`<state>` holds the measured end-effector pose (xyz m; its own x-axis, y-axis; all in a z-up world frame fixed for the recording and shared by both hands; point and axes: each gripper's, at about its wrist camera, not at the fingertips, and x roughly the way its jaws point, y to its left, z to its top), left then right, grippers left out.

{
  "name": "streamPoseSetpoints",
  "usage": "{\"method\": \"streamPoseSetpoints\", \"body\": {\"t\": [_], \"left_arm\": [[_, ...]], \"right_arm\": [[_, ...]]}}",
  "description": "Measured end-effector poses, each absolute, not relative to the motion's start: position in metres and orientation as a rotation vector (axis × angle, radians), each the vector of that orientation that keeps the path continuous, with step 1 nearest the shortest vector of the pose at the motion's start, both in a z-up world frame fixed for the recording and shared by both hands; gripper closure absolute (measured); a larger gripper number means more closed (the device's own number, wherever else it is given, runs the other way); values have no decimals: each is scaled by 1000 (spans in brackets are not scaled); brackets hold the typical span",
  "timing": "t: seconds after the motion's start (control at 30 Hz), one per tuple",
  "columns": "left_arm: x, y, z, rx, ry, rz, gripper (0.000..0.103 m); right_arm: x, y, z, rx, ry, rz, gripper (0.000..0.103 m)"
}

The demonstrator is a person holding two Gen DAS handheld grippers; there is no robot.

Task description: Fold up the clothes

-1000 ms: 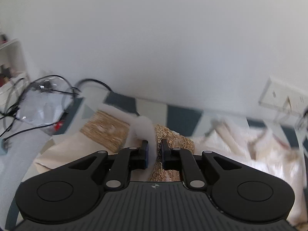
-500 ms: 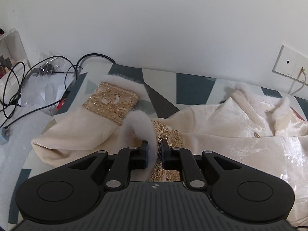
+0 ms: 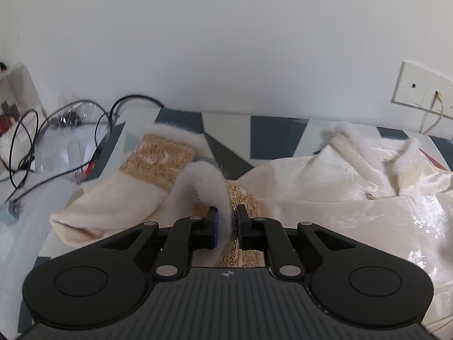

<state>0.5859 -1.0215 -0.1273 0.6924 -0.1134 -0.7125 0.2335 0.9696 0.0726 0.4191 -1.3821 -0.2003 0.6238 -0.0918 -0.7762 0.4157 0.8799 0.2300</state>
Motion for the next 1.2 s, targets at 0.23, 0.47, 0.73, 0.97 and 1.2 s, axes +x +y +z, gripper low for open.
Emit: {"method": "streamPoseSetpoints", "body": {"t": [0.23,0.47,0.73,0.97,1.2], "left_arm": [[587,-1021,-126,181,785,-157,90],[580,-1022,-115,160,765,-170,90],[585,-1035,-113,126,788,-208,90],[612,-1041,-145,153,874,-183,90],[639,-1011,-170,131,944,-182,41]], "right_arm": [[470,-1409,-211,393,827,-363,50],[469,-1413,-205,437,799,-292,92],[450,-1451,-193,558,725,-289,94],[454,-1462,-217,587,743,-346,94],[449,-1460,-215,609,740,-420,58]]}}
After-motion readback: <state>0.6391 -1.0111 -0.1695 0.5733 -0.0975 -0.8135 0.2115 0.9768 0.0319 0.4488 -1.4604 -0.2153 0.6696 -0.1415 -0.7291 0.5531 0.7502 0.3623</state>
